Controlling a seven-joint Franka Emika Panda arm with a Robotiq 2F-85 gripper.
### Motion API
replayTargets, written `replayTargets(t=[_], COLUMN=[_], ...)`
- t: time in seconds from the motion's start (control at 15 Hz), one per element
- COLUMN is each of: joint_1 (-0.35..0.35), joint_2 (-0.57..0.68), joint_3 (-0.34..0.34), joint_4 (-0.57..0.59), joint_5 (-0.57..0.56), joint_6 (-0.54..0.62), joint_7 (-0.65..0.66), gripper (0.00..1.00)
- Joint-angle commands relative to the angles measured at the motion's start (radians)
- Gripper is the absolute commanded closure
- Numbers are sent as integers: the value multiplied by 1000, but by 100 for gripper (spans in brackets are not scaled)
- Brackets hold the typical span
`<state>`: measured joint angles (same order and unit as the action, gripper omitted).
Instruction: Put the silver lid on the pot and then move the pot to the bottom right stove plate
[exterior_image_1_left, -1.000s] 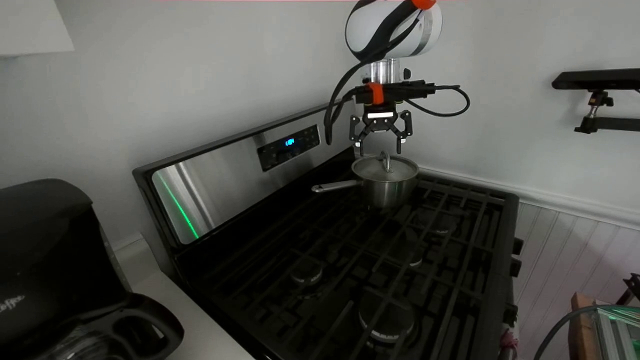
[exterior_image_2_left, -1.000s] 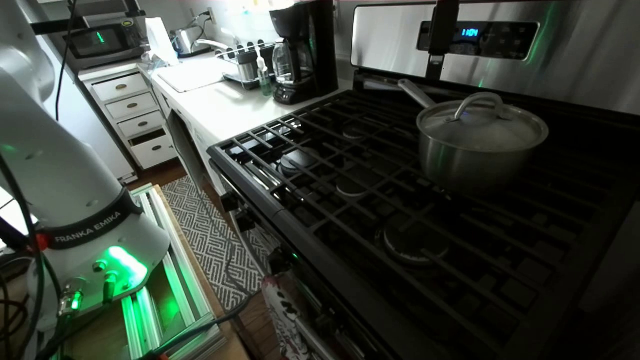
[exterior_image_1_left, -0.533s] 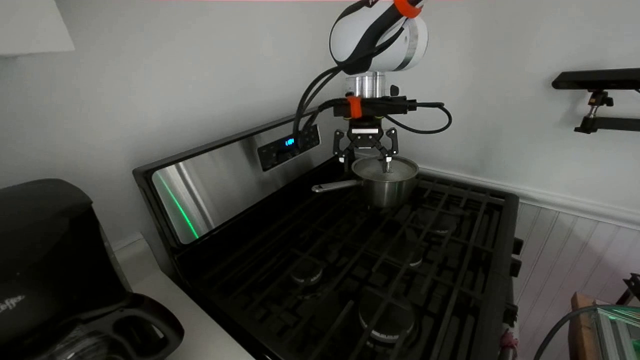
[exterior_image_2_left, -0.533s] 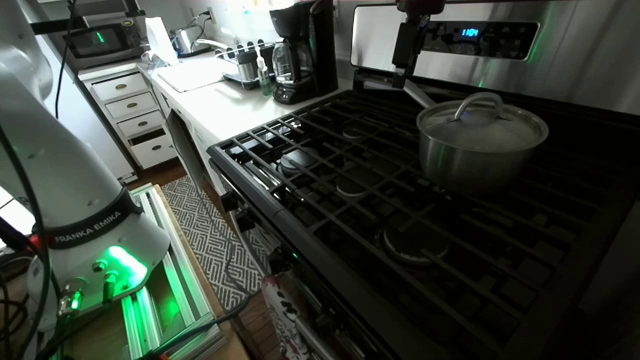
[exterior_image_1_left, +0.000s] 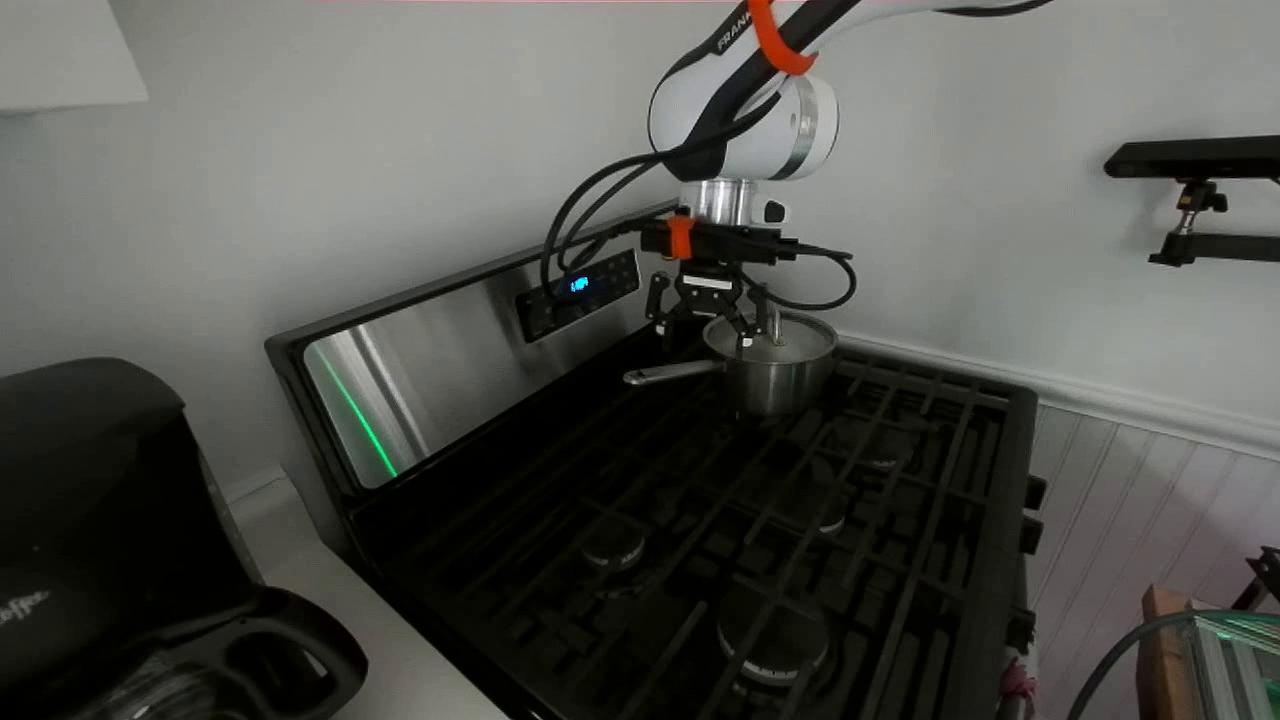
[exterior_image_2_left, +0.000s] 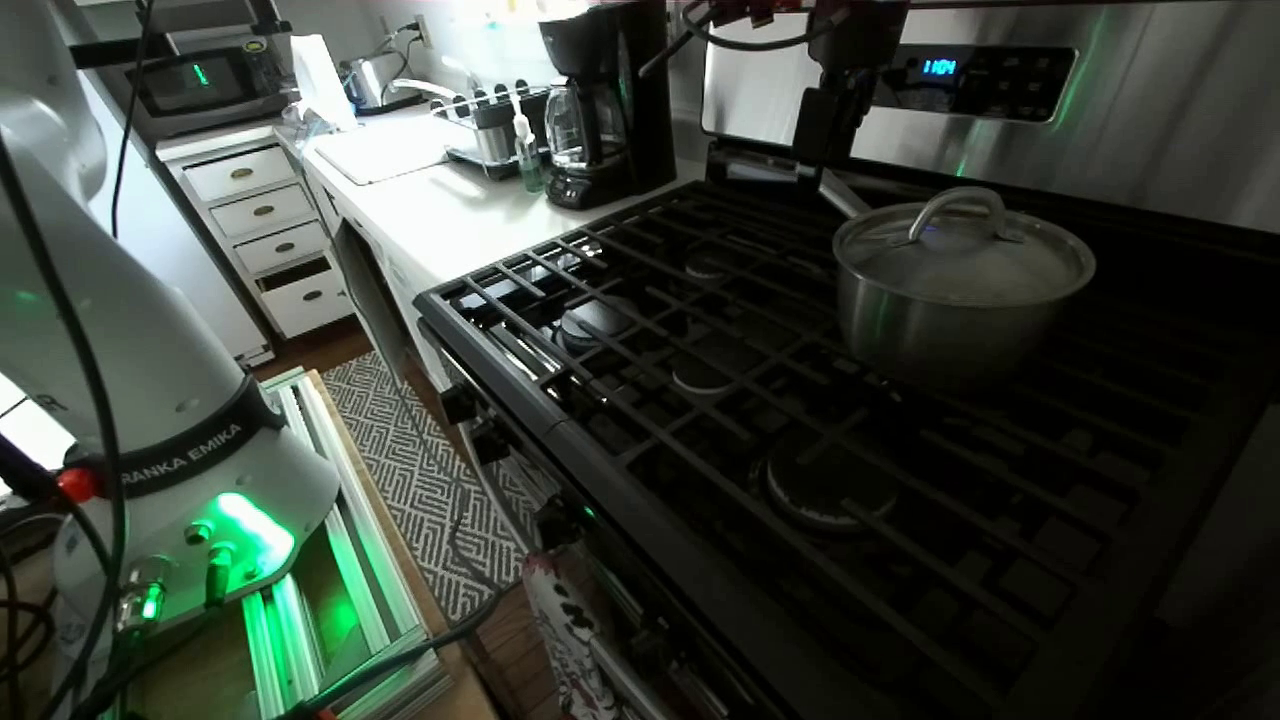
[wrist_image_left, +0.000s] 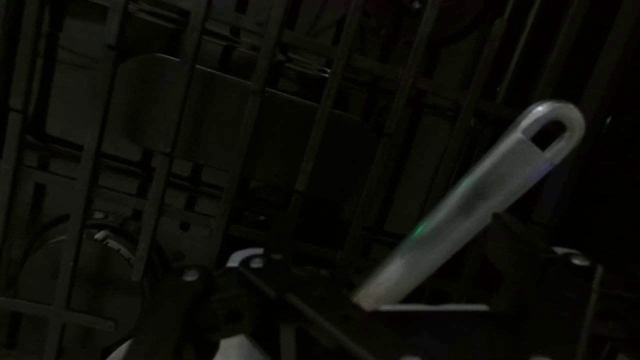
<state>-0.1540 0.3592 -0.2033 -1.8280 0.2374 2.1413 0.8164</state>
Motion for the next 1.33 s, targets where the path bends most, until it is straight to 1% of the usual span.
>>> replayTargets(t=[0.0, 0.13, 0.33, 0.4, 0.53, 0.73, 0.8, 0.87, 0.93, 1.0, 1.07, 1.2, 1.27], joint_1=[-13, -19, -29, -31, -31, -32, -32, -32, -31, -31, -31, -30, -29], joint_2=[44, 62, 79, 83, 90, 103, 106, 108, 110, 111, 112, 116, 118], joint_3=[4, 2, 3, 3, 0, -4, -5, -5, -6, -7, -8, -11, -13], joint_4=[28, 34, 42, 45, 50, 64, 66, 69, 72, 74, 75, 79, 82], joint_5=[50, 63, 81, 83, 82, 80, 79, 78, 76, 75, 72, 69, 66], joint_6=[49, 72, 101, 107, 114, 116, 117, 116, 114, 112, 111, 108, 106], joint_7=[27, 32, 25, 25, 36, 54, 59, 66, 73, 80, 88, 104, 113], gripper=[0, 2, 13, 9, 5, 9, 25, 34, 37, 44, 53, 66, 73])
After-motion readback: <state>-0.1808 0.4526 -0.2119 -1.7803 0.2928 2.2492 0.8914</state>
